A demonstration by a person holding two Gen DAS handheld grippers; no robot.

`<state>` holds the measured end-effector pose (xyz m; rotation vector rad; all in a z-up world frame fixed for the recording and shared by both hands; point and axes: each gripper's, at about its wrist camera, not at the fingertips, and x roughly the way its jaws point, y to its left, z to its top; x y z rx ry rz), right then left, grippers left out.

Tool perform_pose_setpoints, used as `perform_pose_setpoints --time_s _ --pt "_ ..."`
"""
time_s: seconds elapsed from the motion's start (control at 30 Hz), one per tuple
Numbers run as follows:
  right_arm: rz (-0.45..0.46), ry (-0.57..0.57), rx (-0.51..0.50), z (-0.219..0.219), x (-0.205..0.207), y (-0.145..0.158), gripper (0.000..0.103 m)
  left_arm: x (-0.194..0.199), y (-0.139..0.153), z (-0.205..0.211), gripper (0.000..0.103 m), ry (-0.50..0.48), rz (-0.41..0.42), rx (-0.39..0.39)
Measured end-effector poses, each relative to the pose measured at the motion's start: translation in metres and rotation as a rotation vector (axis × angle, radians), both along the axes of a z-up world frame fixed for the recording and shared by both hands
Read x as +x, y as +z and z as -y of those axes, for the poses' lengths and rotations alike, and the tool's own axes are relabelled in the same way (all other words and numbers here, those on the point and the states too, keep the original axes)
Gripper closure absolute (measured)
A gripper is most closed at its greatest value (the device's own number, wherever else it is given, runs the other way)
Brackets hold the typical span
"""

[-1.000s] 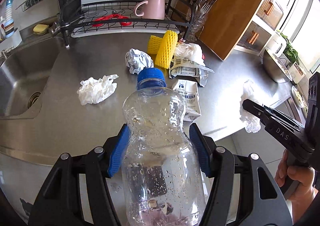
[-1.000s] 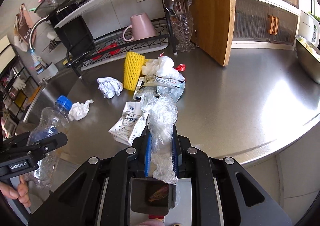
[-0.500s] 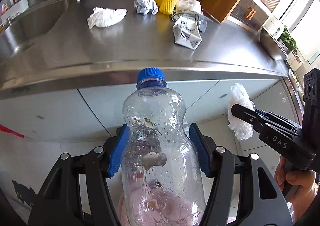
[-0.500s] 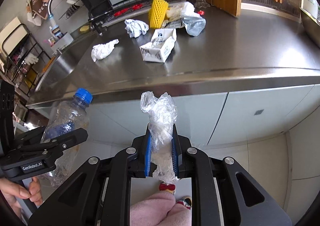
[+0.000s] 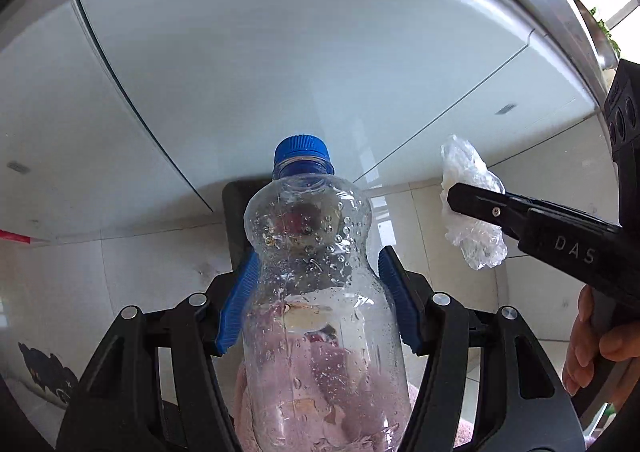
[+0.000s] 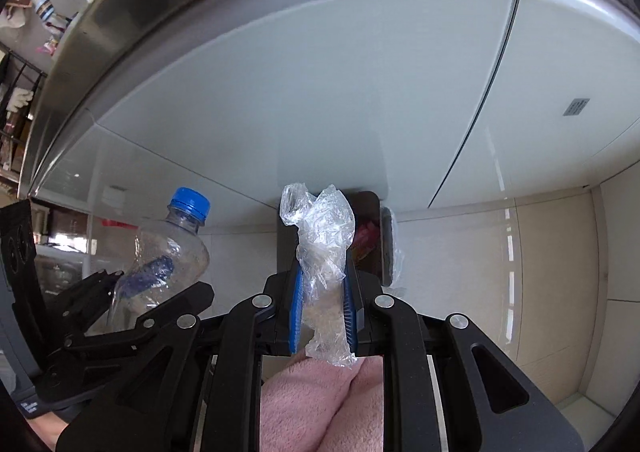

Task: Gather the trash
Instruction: 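Carry the bottle and plastic bag down over the bin with both grippers, then open both grippers to drop the bottle and bag into the bin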

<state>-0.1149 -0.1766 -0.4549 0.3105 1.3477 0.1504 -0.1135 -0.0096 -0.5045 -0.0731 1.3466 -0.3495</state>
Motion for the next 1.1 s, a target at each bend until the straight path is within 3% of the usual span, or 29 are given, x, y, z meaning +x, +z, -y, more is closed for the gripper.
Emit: perform_pose_setpoints --time_s 0.2,0.37,0.73,0.77,0.83,0.87,1.1 --pt "-0.072 -0.032 0.046 -0.010 0.016 -0.062 0.085 0.015 -0.060 0.000 0.044 -0.007 -0.069 0.021" --pt "-0.139 -0.067 0.066 -0.018 0.033 -0.106 0.085 0.025 -0.088 0.004 0.044 -0.023 -0.113 0.037" --pt "-0.171 -0.040 0.037 -0.032 0.059 -0.118 0.081 0.036 -0.096 0.007 0.043 -0.011 -0.121 0.047" --pt "-0.172 -0.037 0.037 -0.033 0.059 -0.118 0.074 0.036 -0.096 0.007 0.036 -0.010 -0.125 0.052" --pt "-0.168 -0.044 0.044 -0.034 0.060 -0.114 0.050 0.037 -0.095 0.007 0.025 -0.002 -0.120 0.059" --pt "-0.161 -0.049 0.055 -0.033 0.060 -0.113 0.031 0.037 -0.093 0.006 0.021 0.003 -0.115 0.059" --pt "-0.112 -0.045 0.032 -0.027 0.059 -0.095 0.024 0.033 -0.077 0.002 0.009 0.038 -0.107 0.078"
